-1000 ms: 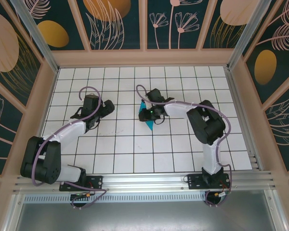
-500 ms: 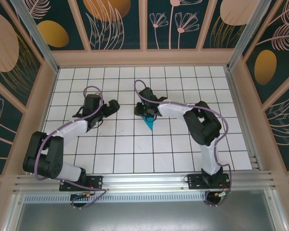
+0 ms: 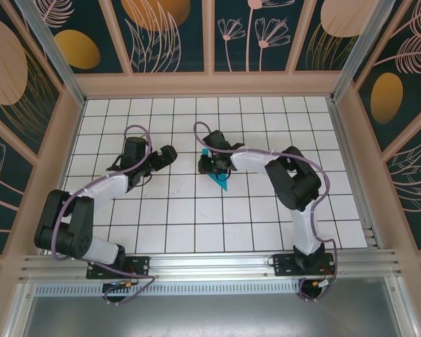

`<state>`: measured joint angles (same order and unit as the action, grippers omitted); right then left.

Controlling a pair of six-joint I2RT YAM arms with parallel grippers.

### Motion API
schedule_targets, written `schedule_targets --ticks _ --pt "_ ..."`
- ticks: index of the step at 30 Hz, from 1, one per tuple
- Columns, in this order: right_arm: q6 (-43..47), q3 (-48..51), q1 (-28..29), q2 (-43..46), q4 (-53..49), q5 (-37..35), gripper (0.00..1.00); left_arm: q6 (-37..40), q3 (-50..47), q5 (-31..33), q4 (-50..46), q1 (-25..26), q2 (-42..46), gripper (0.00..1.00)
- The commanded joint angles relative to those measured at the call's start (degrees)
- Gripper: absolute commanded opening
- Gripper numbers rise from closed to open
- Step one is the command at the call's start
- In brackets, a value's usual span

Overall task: Fold a paper plane with a square sheet of paper (pick it up from the middle)
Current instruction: Rotate the paper at the center of the table, then fold the wing for the fifth time at the center of the table.

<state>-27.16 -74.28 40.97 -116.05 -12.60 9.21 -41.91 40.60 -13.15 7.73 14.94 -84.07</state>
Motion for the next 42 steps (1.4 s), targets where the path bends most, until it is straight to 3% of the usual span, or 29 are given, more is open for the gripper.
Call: schedule_targets --ticks 1,9,14,29,42 --pt "6.89 4.75 -1.60 5.56 -4.09 2.62 0.29 -0.83 -0.76 -3.48 3.45 -0.32 -0.56 0.99" --pt "-9.92 16.76 -3.74 17.89 10.93 -0.77 0.28 -5.54 -3.41 -10.03 9.56 0.28 -0.62 0.97" --pt "-16.49 23.75 -6.54 20.49 16.10 -0.98 0.25 -8.98 -3.91 -13.28 12.51 2.56 -1.88 0.95" --pt "-17.76 26.17 -9.32 15.42 18.95 3.92 0.24 -18.27 1.93 -18.60 17.33 12.15 -12.56 0.74" --pt "-17.66 30.80 -14.28 13.79 21.95 9.68 0.24 -21.32 7.50 -19.47 14.59 16.20 -19.64 0.69"
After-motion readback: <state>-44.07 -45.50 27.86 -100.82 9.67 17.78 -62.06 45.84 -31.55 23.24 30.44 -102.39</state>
